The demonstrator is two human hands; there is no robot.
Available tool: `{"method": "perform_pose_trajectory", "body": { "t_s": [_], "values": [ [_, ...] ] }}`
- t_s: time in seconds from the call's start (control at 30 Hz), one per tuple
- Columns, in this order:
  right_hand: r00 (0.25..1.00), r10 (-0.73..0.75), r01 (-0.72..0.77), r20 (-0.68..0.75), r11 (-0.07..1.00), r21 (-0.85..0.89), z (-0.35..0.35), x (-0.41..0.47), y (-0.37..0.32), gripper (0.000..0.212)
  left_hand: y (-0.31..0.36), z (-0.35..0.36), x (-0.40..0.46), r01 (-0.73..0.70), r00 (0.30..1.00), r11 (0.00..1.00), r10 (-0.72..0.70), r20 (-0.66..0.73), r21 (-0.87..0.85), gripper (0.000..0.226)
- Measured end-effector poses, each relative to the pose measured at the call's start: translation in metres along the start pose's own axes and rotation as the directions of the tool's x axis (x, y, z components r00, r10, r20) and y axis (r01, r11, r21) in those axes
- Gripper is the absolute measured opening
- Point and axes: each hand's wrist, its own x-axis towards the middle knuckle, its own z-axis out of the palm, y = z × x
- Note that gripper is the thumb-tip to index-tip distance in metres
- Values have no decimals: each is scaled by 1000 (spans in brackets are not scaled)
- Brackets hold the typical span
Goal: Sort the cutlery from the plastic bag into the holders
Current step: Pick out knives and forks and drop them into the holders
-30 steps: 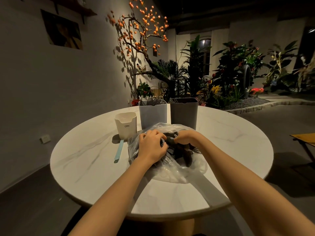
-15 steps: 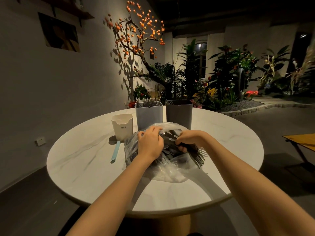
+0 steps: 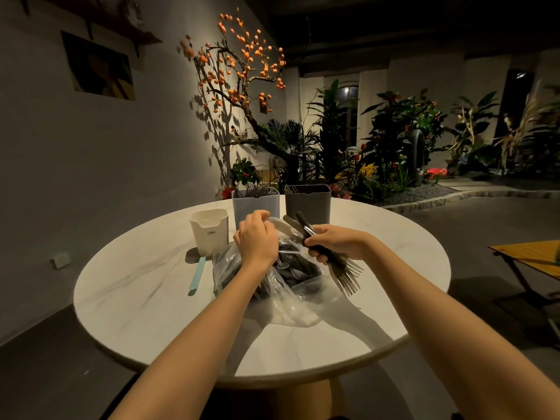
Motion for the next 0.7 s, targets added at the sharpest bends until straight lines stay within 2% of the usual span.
{"method": "perform_pose_trajectory", "body": {
  "t_s": [0.17,0.4,0.53,0.7],
  "values": [
    [995,-42,52,-92,993,108,-9,3,6,7,6,4,9,35,997,993,-27,70,-112,28],
    [946,-68,148,-318,960,237,-17,17,10,12,7,22,14,-51,978,996,66,199,-77,26],
    [951,-59,171,-302,917,360,-25,24,17,9,10,27,23,-88,966,992,107,237,-90,20],
    [966,-56,134,-251,943,305,-36,34,27,14,14,47,42,-62,928,992,97,361,-109,27]
  ]
}}
